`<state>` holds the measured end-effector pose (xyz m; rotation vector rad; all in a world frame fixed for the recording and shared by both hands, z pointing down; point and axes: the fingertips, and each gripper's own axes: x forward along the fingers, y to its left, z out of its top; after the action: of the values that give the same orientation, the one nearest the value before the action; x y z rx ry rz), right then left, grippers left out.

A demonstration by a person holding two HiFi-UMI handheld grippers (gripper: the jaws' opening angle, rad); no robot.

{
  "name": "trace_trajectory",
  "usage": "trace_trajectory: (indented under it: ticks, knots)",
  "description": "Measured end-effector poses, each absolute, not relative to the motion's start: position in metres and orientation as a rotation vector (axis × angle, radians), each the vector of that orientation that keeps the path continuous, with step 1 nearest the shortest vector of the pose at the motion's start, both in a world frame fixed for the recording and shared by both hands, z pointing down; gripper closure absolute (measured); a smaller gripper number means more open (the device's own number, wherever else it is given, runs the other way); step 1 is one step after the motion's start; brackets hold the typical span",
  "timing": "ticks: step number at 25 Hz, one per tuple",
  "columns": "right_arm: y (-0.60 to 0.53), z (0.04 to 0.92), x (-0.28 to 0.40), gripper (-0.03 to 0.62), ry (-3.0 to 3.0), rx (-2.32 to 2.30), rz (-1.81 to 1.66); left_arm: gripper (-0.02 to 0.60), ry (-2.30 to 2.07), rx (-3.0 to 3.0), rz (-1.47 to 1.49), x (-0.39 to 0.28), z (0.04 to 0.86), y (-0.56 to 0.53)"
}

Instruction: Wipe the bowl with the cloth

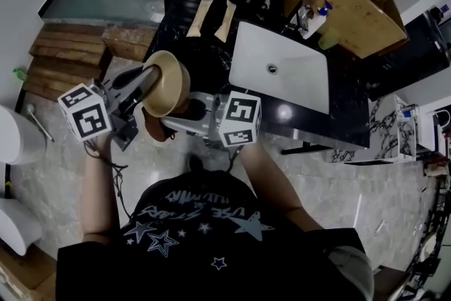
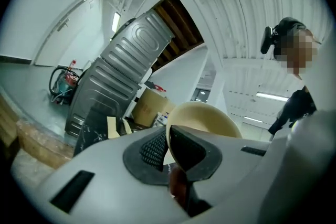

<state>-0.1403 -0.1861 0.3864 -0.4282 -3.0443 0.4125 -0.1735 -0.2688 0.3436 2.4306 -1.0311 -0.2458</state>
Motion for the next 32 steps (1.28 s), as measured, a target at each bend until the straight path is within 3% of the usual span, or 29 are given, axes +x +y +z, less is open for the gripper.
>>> trace_trajectory:
  ticks: [11,32]
  knots:
    - [-0.230,0.390,-0.092,0.548,-3.105,-0.190,0.497,0.563,-1.435,2.098,0.041,-0.224,0.423,-0.306]
    - [-0.295,0.421,-0.042,0.548,-2.988,0.225,0.407,0.563,-1.457,1.882,0.436,-0.212,0.514,-0.354]
